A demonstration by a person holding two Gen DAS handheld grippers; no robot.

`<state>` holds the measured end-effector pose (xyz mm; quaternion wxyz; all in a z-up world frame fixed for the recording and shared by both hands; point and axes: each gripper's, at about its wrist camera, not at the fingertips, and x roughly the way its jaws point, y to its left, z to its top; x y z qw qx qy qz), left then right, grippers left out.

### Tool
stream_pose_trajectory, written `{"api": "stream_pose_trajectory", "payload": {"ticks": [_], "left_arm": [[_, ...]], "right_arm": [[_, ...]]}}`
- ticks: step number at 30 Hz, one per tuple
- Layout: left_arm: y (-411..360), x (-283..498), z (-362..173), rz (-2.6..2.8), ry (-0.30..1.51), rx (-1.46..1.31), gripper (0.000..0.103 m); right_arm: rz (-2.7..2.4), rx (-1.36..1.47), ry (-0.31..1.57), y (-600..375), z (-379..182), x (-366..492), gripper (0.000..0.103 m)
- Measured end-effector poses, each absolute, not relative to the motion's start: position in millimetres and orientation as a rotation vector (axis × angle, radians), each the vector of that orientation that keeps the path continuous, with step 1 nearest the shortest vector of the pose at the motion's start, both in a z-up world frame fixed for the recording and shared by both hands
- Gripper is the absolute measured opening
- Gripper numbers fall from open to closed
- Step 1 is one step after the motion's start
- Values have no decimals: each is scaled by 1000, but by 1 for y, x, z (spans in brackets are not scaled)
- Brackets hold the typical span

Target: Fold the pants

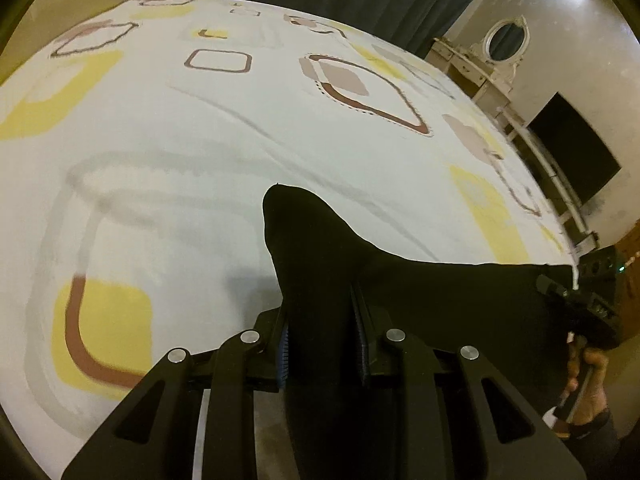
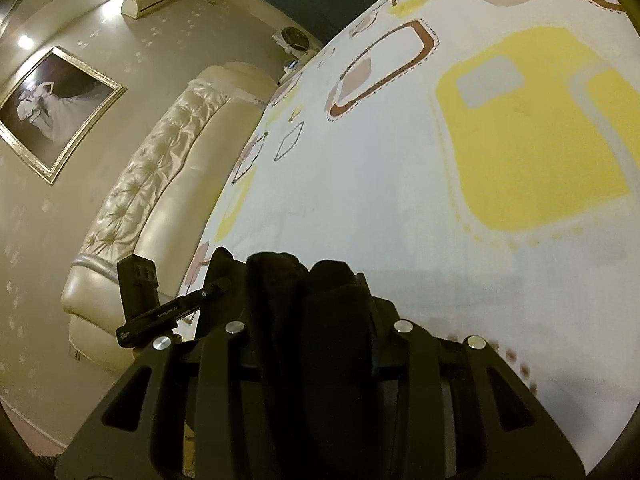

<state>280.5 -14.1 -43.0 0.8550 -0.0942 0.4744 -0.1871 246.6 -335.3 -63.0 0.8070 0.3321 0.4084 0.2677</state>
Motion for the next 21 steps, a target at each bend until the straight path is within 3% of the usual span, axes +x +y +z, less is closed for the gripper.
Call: {"api": "stream_pose_trajectory", "payload": {"ticks": [21], "left_arm": [[-9, 286, -70, -362, 1007, -205, 34]], "right_arm": [[548, 835, 957, -348, -114, 271, 33]]}}
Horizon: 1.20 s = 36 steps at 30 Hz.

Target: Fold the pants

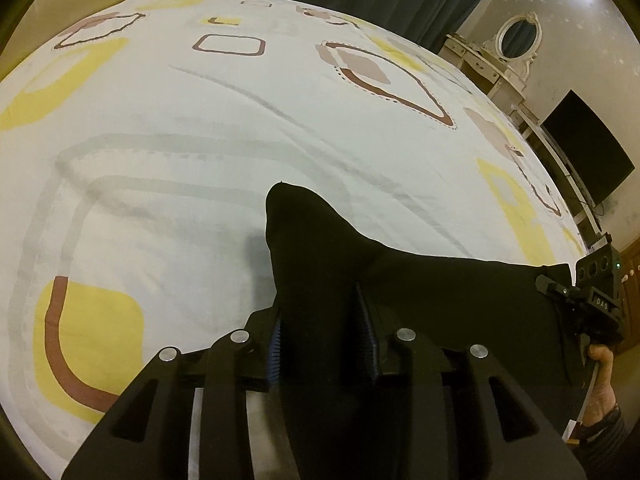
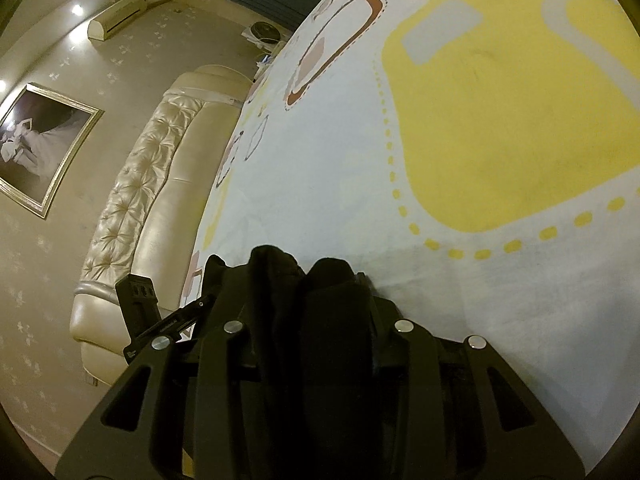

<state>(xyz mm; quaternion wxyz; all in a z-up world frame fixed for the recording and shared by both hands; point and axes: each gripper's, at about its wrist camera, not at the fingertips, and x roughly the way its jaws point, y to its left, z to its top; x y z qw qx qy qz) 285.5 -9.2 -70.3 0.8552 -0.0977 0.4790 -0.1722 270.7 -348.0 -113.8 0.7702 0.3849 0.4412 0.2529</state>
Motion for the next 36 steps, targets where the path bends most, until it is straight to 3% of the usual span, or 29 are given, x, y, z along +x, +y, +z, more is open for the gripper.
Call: {"api": "stream_pose_trajectory", "payload": {"ticks": [18, 21, 24, 26, 30, 36], "left_arm": [[-6, 287, -72, -364, 1006, -231, 36], [-7, 287, -71, -362, 1005, -226, 43], [3, 283, -67, -351, 999, -265, 66], [12, 280, -66, -358, 1005, -312, 73], [43, 262, -64, -378, 1034, -439, 78], [64, 209, -65, -377, 1078, -499, 81]], "right_arm": [[560, 853, 951, -353, -118, 270, 33], [563, 861, 953, -354, -118, 270, 36], [555, 871, 960, -354, -114, 268, 45], [541, 863, 964, -355, -108, 263, 52], [508, 834, 962, -365, -96, 243, 69], [493, 868, 985, -382, -92, 193, 73]]}}
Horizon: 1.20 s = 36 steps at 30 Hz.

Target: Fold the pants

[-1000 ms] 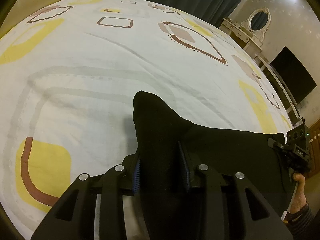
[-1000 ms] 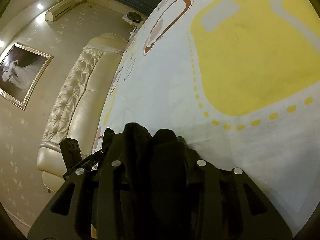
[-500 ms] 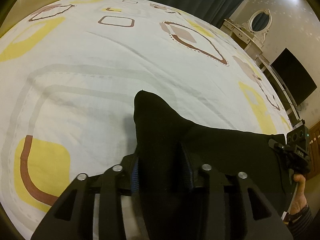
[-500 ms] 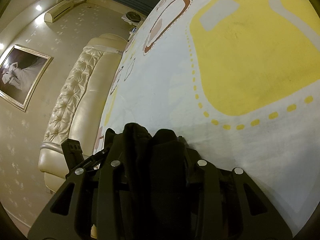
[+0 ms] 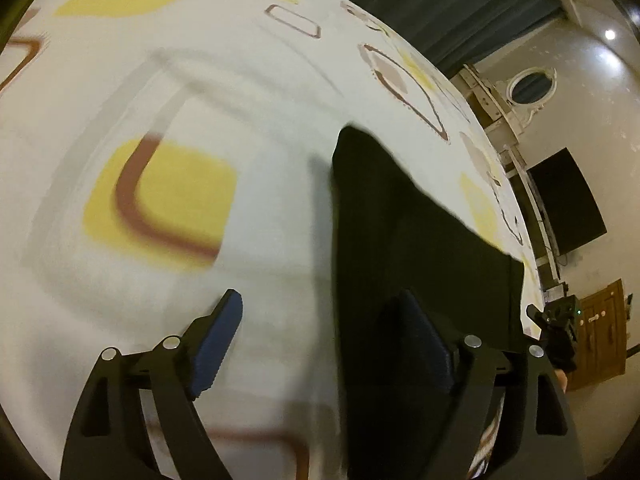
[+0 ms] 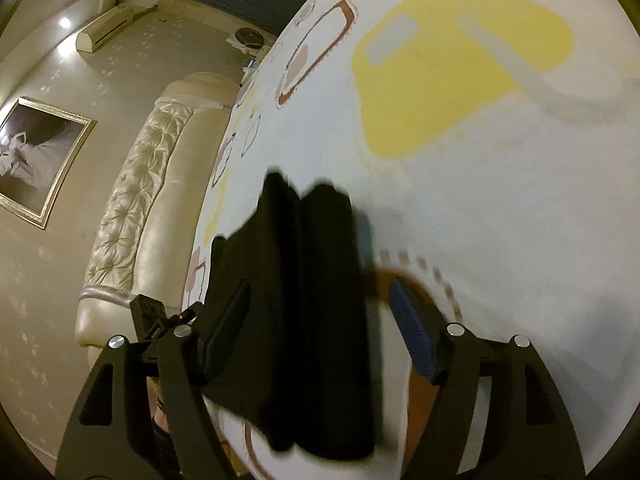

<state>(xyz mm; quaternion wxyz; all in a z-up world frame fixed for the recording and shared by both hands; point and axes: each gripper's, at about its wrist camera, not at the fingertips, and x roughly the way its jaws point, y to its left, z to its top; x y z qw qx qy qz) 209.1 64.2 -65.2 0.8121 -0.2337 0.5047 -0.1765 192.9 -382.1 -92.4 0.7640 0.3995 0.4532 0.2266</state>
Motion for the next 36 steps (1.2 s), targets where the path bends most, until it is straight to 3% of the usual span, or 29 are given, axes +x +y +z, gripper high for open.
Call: {"api": "stream_pose_trajectory", "payload": {"ticks": [16, 17, 18, 21, 24, 29, 36], "left_arm": [[26, 166, -74, -504, 1127, -622, 86], [23, 166, -74, -498, 1130, -610, 79], [19, 166, -74, -502, 1135, -598, 66], [17, 163, -74, -483, 1139, -599, 55], [18, 161, -71, -462, 1130, -583, 46], [18, 155, -59, -432, 1110, -535, 38], [16, 140, -52, -411, 1112, -478, 38]], "right_arm": [[533, 857, 1038, -347, -99, 145, 77], [527, 831, 1049, -342, -97, 146, 71], [520, 811, 1059, -338, -97, 148, 64], [517, 811, 1075, -333, -98, 149, 43], [535, 826, 1054, -334, -95, 146, 35], [555, 854, 1013, -338, -85, 137, 32], [568, 859, 1022, -345, -85, 118, 31]]}}
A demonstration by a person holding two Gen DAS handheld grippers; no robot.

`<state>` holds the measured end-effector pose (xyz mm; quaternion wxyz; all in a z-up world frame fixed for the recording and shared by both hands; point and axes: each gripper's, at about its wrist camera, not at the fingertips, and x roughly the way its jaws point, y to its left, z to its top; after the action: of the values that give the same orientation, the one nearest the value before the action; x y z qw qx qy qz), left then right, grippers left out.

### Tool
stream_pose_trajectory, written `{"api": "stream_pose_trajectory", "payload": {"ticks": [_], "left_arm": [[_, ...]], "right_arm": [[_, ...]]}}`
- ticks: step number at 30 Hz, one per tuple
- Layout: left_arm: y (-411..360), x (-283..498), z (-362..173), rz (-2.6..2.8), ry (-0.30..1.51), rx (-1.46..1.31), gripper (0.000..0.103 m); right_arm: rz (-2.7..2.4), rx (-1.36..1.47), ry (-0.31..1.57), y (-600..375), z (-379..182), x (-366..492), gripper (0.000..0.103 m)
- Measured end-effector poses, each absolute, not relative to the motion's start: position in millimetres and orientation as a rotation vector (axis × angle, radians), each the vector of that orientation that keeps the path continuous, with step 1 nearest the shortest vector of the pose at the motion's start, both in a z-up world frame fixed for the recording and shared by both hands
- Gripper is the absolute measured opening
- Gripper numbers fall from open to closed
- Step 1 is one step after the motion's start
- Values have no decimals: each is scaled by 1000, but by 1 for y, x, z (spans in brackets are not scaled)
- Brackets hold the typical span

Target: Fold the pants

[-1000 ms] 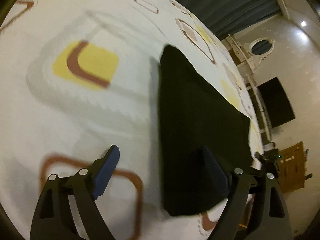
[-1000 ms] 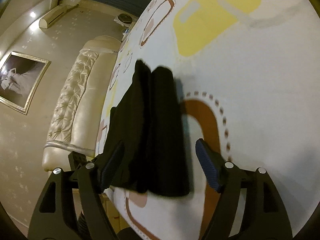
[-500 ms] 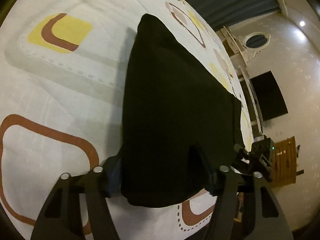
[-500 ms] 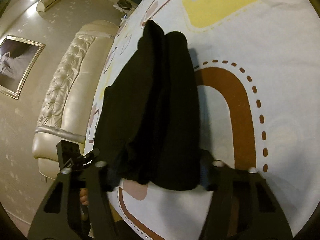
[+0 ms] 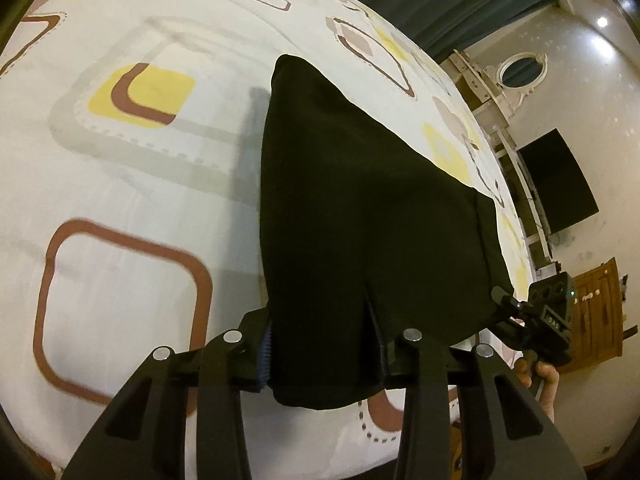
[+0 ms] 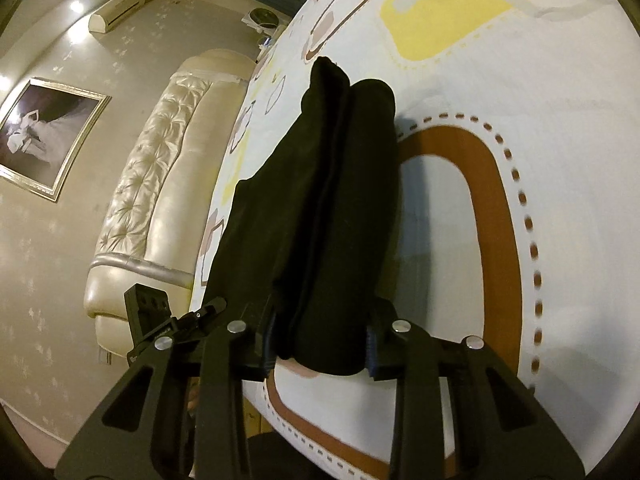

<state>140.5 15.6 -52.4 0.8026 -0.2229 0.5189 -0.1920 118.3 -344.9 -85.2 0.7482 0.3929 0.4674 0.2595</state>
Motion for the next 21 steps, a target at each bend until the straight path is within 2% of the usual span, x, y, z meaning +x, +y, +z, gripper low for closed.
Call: {"api": "stream_pose_trajectory", "payload": {"ticks": [11, 21], "left_arm": [[18, 120, -51, -411, 1116, -433, 39], [17, 123, -66, -424, 1095, -438, 44]], "right_arm": [[579, 867, 1043, -344, -86, 84, 31], [554, 909, 1047, -346, -110, 81, 32]]}}
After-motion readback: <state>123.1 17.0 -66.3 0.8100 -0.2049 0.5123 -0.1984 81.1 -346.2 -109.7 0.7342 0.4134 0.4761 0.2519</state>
